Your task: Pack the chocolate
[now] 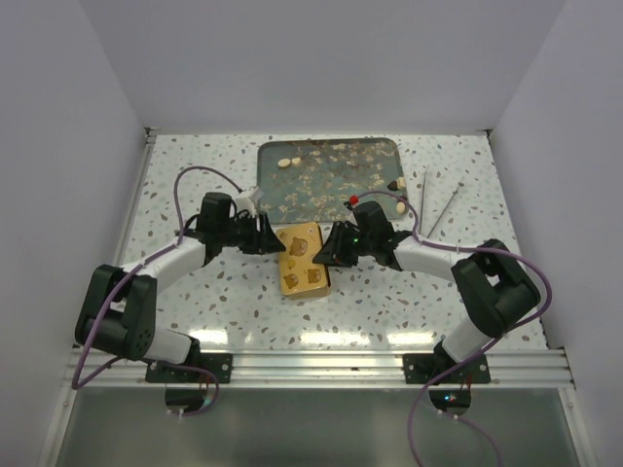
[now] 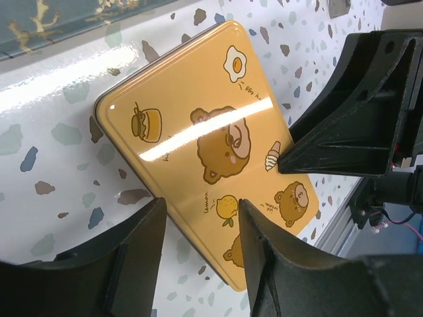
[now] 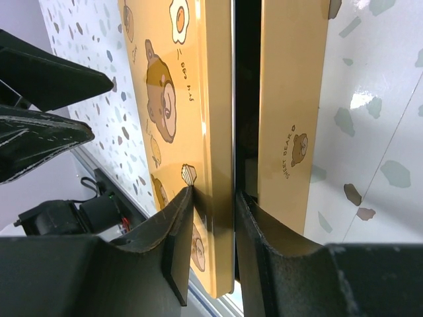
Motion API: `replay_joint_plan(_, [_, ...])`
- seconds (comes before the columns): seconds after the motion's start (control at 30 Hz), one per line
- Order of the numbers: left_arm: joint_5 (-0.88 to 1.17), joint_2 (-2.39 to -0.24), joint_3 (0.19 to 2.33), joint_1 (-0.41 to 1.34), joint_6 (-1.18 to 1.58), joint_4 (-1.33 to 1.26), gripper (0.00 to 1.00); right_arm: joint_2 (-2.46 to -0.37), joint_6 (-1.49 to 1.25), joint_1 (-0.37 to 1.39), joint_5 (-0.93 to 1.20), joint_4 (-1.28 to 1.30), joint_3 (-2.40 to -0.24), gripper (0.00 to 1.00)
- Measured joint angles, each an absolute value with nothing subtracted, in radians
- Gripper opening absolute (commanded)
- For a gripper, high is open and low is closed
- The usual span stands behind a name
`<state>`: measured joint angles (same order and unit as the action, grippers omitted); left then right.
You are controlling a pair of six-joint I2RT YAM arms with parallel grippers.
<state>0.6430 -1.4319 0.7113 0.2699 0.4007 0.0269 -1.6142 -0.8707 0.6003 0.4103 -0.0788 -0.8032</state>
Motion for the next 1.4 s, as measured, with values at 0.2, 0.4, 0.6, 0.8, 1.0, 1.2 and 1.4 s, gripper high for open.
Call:
replay_joint_plan(0.2, [0.624,-1.398,0.688,0.27,0.411,0.023,0.64,-1.614,-0.871,0.6,0.411,-0.081,-0.803,0.32])
replay_joint_plan(0.4, [0.637,-1.39,0.604,0.27,0.448,-0.039,0.7,-1.614,-0.871,0.6,0.41,-0.082,-0.803,0.32])
replay_joint_plan(0.6, [0.67,-1.39,0.516,0.27,0.503,-0.141,0.74,-1.614,-0.871,0.6,0.41,-0.082,-0.803,0.32])
replay_joint_plan(0.8, [0.706,-1.398,0.506,0.271,0.553,-0.255,0.75,-1.614,-0.871,0.6,0.41,-0.082,-0.803,0.33])
replay_joint_plan(1.0, [0.713,-1.424,0.506,0.272,0.566,-0.291,0.74,-1.614,-0.871,0.6,0.41,-0.081,-0.803,0.33])
replay_joint_plan(1.2, [0.712,-1.425,0.506,0.272,0.566,-0.292,0.74,-1.613,-0.871,0.6,0.41,-0.081,-0.803,0.33])
replay_joint_plan(1.4, [0.702,-1.43,0.506,0.292,0.566,-0.291,0.74,-1.603,-0.871,0.6,0.408,-0.076,-0.803,0.33])
